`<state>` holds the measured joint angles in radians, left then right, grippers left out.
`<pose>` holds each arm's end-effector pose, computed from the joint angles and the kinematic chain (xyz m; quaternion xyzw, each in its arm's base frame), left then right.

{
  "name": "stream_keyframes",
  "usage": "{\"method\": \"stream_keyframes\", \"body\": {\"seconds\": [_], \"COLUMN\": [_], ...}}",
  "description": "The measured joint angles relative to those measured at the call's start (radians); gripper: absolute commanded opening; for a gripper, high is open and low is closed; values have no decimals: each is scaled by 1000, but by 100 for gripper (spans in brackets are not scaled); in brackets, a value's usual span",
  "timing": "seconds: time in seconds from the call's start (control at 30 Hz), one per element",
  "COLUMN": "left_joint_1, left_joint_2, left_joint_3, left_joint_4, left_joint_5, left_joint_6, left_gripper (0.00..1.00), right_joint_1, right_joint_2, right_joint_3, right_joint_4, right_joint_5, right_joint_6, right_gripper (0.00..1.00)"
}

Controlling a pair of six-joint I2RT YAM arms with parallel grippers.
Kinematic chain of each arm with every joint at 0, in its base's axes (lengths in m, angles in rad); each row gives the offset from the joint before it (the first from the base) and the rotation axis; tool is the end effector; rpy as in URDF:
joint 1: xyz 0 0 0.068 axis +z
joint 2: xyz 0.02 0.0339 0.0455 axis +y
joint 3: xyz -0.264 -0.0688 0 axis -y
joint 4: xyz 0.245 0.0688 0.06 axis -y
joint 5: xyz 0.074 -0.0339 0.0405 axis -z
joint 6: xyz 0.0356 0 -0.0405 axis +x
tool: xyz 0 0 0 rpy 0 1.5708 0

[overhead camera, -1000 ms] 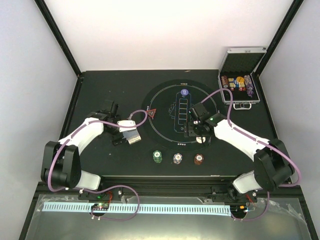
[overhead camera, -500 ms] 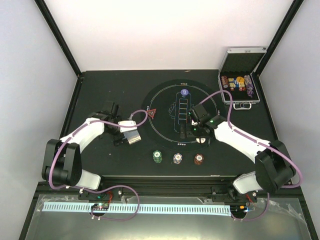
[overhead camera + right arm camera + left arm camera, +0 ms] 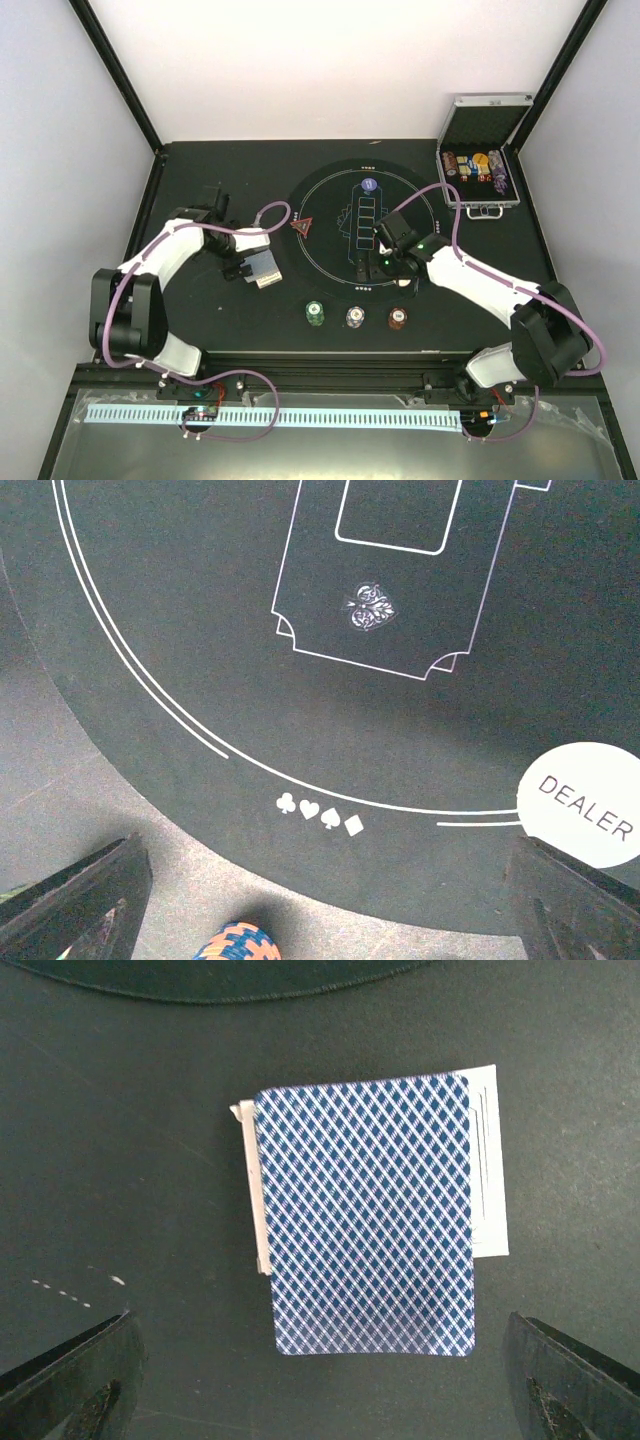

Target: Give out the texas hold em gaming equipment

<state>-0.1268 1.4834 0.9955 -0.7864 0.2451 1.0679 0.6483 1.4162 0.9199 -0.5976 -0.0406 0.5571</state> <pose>0.2699 -0.0431 0.2108 0.5670 0.8015 -0.0413 0.1855 0.2173 0.1664 0.2131 -0.0491 0.9703 0.1501 0.1834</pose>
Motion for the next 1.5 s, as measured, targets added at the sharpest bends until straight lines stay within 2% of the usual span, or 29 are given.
{"method": "stream_keyframes", "body": {"seconds": [0.27, 1.5], "left_joint_1": [17, 17], "left_joint_2": [51, 176], "left_joint_3": [16, 23], "left_joint_4": [-55, -37], "left_joint_5": [25, 41], "left_joint_6": [31, 21], "left_gripper": [99, 99], "right_joint_1": [10, 41], "right_joint_2": [0, 0], "right_joint_3": [0, 32], "right_joint_4": [0, -18], "right_joint_5": [-7, -14], "right_joint_6": [0, 0], "right_gripper": [100, 100]}}
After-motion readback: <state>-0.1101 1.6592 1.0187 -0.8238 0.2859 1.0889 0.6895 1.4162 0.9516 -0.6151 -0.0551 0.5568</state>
